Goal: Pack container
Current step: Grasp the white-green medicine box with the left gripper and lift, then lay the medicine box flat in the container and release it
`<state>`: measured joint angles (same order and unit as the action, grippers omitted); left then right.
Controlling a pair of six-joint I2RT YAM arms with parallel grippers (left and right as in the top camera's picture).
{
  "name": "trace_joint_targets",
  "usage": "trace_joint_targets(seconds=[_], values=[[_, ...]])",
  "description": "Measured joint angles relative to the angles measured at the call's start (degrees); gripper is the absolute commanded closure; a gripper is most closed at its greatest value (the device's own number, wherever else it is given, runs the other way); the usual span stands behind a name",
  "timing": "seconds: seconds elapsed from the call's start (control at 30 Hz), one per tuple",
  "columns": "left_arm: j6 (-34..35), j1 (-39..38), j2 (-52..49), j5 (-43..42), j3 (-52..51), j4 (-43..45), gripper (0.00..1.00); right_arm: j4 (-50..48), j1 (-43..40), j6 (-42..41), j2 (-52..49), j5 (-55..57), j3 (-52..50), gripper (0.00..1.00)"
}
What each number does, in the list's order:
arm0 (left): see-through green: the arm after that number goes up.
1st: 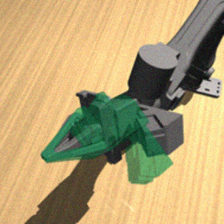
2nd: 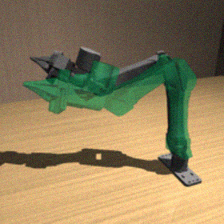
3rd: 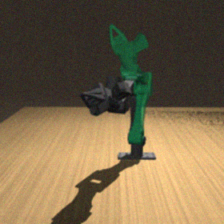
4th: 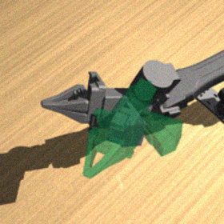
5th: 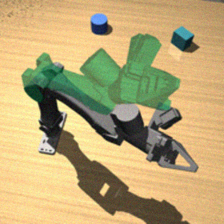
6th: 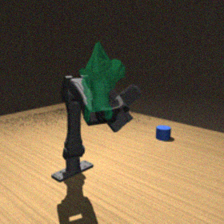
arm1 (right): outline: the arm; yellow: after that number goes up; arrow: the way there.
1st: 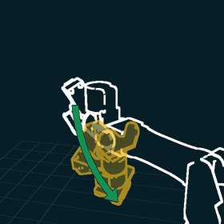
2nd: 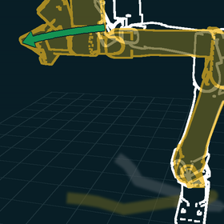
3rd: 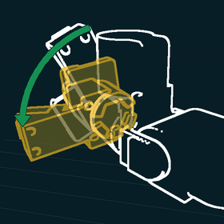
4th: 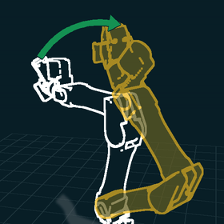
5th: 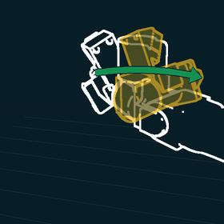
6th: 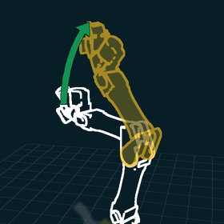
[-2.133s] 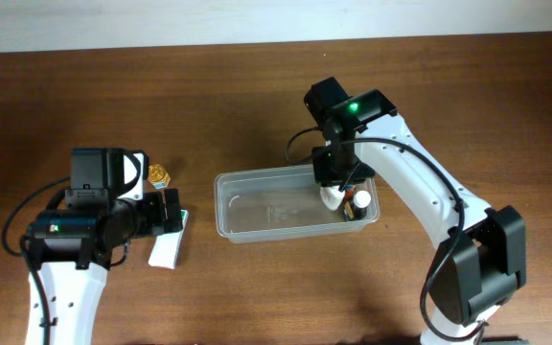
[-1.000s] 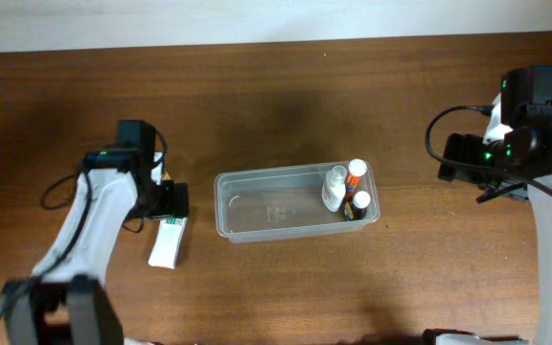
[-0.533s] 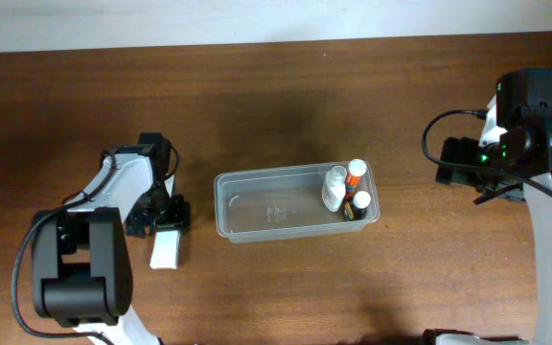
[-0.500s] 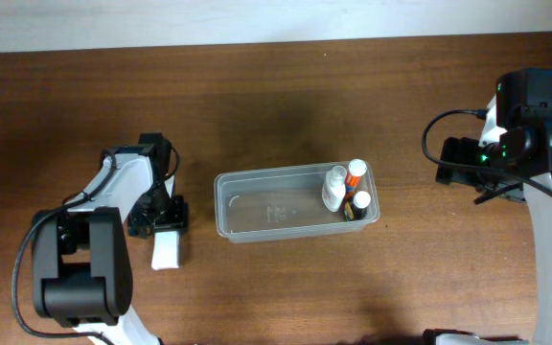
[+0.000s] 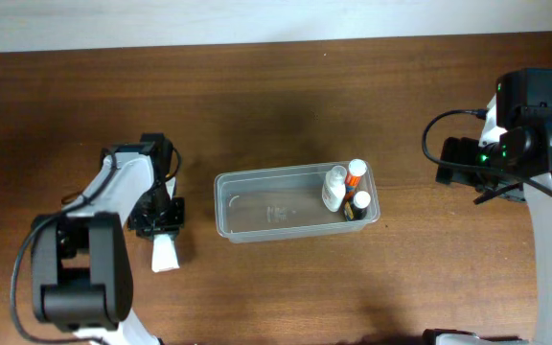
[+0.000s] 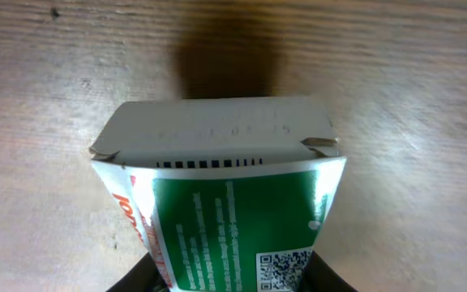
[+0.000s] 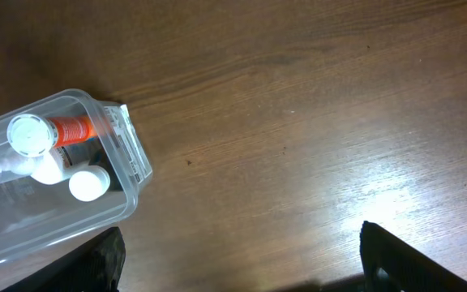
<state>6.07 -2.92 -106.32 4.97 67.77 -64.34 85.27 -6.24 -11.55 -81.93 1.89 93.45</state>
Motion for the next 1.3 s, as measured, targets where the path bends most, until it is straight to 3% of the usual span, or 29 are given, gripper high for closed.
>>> trace_joint_targets(seconds=[0.2, 0.4, 0.57, 0.77, 0.9, 0.97, 1.0, 1.13, 1.17, 1.3], values=[[-1.09, -6.75, 12.13, 0.2, 6.64, 0.87, 0.66, 0.0, 0.0, 0.04, 0.0, 0.0, 0.0, 0.16], [-12.33, -22.08, 25.38, 0.46, 10.8, 12.46, 0.67, 0.0, 0.0, -0.02, 0.0, 0.0, 0.0, 0.16], [-23.15, -33.11, 23.69, 0.09, 10.86, 16.11, 0.67, 0.0, 0.0, 0.02, 0.0, 0.0, 0.0, 0.16], [-27.63, -36.13, 12.63, 0.0, 10.78, 15.85, 0.66, 0.0, 0.0, 0.02, 0.0, 0.0, 0.0, 0.16], [-28.76, -36.13, 5.18, 0.02, 10.16, 15.45, 0.55, 0.02, 0.0, 0.07, 0.0, 0.0, 0.0, 0.16], [-29.14, -36.13, 3.5, 0.04, 9.99, 15.23, 0.34, 0.0, 0.0, 0.07, 0.0, 0.0, 0.0, 0.16], [-29.07, -36.13, 3.13, 0.02, 9.97, 15.15, 0.3, 0.0, 0.0, 0.11, 0.0, 0.0, 0.0, 0.16], [-28.98, -36.06, 3.78, 0.02, 10.03, 13.49, 0.27, 0.0, 0.0, 0.22, 0.0, 0.0, 0.0, 0.16], [-28.68, -36.0, 4.26, 0.04, 10.03, 13.09, 0.01, 0.02, 0.0, 0.24, 0.0, 0.0, 0.0, 0.16], [-25.9, -33.42, 10.14, 0.09, 10.03, 12.96, 0.01, 0.0, 0.0, 0.26, 0.0, 0.0, 0.0, 0.16]])
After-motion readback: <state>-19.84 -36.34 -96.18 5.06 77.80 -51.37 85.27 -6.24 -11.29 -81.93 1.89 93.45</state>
